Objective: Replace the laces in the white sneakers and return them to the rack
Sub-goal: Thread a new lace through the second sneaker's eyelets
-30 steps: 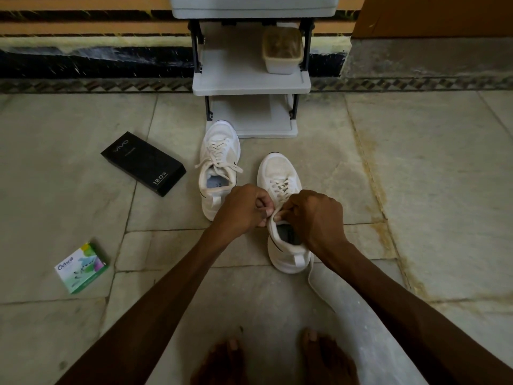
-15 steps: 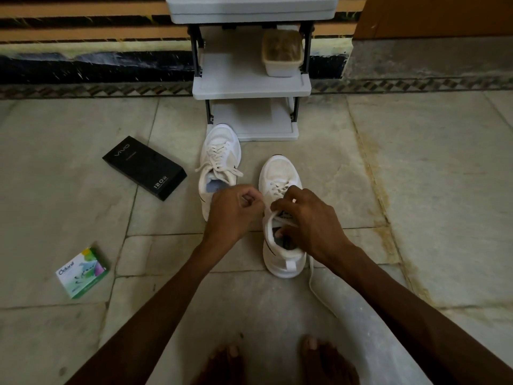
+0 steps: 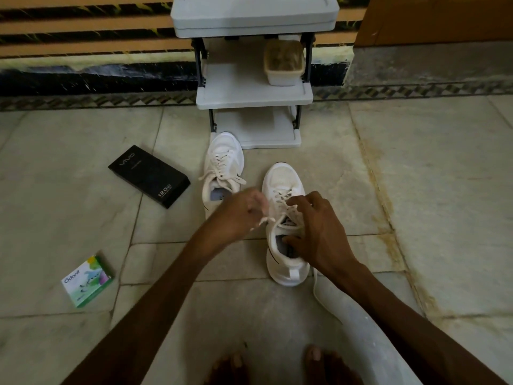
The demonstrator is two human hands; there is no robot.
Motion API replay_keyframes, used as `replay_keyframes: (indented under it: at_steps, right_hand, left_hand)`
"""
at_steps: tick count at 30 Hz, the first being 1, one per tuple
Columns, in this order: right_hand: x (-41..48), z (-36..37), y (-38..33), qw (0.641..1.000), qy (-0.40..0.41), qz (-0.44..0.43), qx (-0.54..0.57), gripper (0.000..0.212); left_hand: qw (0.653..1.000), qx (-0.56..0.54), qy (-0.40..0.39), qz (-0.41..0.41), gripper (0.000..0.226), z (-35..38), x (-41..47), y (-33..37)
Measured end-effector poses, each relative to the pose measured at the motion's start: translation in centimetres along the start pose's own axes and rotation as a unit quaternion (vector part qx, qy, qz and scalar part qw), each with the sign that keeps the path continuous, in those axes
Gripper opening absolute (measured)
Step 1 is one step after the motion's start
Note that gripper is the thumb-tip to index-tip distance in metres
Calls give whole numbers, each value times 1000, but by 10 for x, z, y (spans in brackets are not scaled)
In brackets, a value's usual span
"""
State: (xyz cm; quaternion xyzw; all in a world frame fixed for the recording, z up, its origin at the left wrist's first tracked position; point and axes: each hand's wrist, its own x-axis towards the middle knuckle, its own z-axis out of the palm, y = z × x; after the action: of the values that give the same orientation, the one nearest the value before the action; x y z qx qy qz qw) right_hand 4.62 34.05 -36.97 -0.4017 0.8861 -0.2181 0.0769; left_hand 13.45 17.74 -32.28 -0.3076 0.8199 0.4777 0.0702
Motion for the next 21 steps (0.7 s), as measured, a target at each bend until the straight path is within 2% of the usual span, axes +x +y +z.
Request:
replay_keyframes:
  at_steps: [2, 3, 4, 5, 7, 8, 9, 12, 15, 17, 19, 21]
  right_hand:
    - [-2, 3, 2, 999, 3, 31, 35, 74]
    - [-3, 4, 4, 998, 7, 36, 44, 71]
    - [-3, 5, 5, 998, 11, 36, 46, 69]
    - [-4, 5, 6, 998, 13, 35, 47, 67]
    - [-4, 3, 6, 998, 10, 39, 51, 65]
    - [-5, 2, 6, 998, 7, 42, 52, 63]
    - [-5, 2, 6, 998, 6, 46, 50, 62]
    - [-5, 4, 4, 998, 8, 50, 45, 59]
    - [-4, 4, -2, 997, -10, 66, 33, 63]
    - [-5, -1, -3, 994, -32, 99, 36, 64]
    - [-4, -11, -1, 988, -59, 134, 47, 54]
    - [-2, -22, 3, 984, -97, 135, 64, 34]
  left_hand:
    - [974, 221, -48, 29, 13, 15, 1, -13]
    - [950, 302, -59, 44, 12, 18, 2, -16]
    - [941, 327, -57, 61, 11, 17, 1, -15]
    - [954, 284, -53, 80, 13, 13, 1, -12]
    - [994, 37, -55, 85, 25, -2, -6, 3]
    - [992, -68, -53, 96, 35, -11, -11, 10]
    - [984, -124, -60, 112, 42, -18, -15, 16]
    - [984, -125, -48, 118, 38, -22, -22, 20]
    - [997, -47, 31, 52, 9, -17, -14, 10]
    - [994, -19, 102, 38, 17, -18, -13, 5]
    - [988, -15, 142, 61, 20, -22, -15, 7]
    - [988, -37, 124, 86, 12, -25, -18, 12]
